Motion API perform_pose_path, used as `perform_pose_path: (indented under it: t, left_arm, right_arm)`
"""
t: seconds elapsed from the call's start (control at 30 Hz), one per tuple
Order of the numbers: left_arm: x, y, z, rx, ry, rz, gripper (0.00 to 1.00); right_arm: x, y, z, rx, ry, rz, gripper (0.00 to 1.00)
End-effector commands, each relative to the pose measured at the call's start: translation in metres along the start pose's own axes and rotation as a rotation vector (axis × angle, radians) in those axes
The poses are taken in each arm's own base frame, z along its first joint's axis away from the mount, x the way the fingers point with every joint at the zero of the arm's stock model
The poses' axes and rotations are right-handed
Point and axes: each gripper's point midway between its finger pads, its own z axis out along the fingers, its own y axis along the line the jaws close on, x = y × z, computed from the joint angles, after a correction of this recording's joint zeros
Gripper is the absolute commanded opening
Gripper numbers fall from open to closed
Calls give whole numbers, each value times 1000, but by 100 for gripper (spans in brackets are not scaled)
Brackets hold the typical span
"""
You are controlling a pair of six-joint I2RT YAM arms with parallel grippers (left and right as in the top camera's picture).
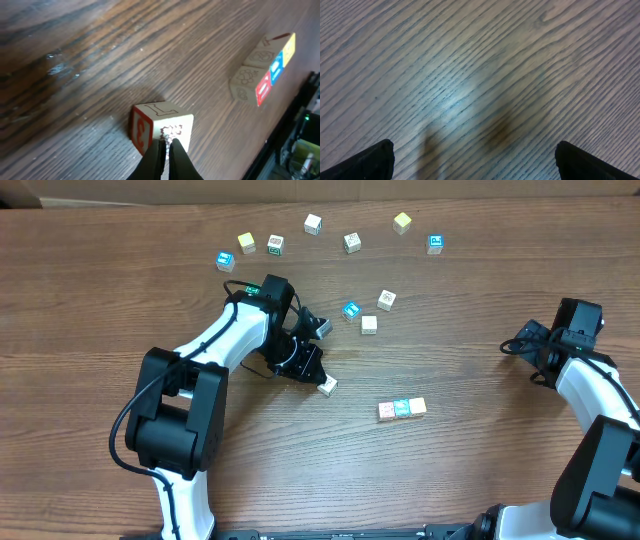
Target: Form a horizontal line
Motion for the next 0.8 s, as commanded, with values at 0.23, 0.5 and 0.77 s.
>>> perform_pose_path:
  t: [0.23,0.5,0.77]
  left_arm:
    - [11,41,-3,-167,-6,-143,4]
    - [12,62,-14,-222,-25,-215,4]
    - [-1,51,-14,-228,-48,-206,6]
  right_arm:
    - [-4,0,0,0,-12,7,100]
    - [-4,0,0,0,-12,7,100]
    - [-4,0,0,0,-12,7,100]
